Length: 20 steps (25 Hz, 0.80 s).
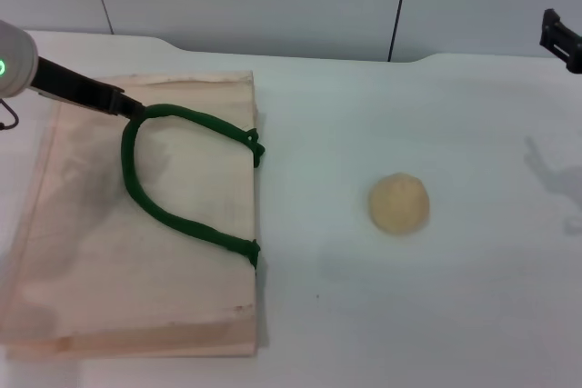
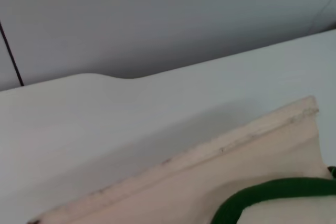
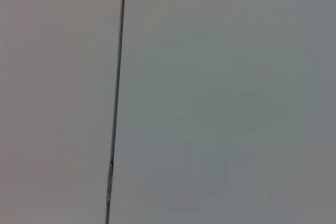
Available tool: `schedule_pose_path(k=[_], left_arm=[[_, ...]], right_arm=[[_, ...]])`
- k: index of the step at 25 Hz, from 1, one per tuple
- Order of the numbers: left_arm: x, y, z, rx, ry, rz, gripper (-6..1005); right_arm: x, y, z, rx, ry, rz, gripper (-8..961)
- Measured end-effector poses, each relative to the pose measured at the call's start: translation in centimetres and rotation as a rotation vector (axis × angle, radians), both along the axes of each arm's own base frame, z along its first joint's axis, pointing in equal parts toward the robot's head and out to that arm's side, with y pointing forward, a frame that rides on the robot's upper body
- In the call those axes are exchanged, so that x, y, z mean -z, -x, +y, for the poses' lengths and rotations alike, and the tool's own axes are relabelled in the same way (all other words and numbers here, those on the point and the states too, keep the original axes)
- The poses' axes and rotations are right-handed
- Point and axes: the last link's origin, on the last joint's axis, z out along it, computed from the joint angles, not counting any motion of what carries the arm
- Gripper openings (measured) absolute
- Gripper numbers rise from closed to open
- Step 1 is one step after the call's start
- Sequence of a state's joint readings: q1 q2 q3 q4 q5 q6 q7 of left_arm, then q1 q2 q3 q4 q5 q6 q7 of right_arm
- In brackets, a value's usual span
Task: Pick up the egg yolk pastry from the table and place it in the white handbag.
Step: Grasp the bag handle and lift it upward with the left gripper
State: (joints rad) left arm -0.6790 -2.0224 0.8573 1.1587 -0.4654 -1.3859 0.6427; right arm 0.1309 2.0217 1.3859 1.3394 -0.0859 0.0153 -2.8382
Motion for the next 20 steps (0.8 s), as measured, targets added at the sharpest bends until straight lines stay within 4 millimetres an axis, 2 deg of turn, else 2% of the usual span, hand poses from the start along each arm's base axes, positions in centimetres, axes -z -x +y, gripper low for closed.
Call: schedule_pose_path(k=[12,20], left_arm=[[1.0,0.9,0.4,-0.022,0.001,0.005,467],[1.8,1.6,0.7,-0.033,-0.006,0.011,467]], right_arm=[[0.2,0.2,-0.1,-0.006,0.005,-0.003,852],[0.2,1.0,-0.5,-0.03,0.006,0.0,852]])
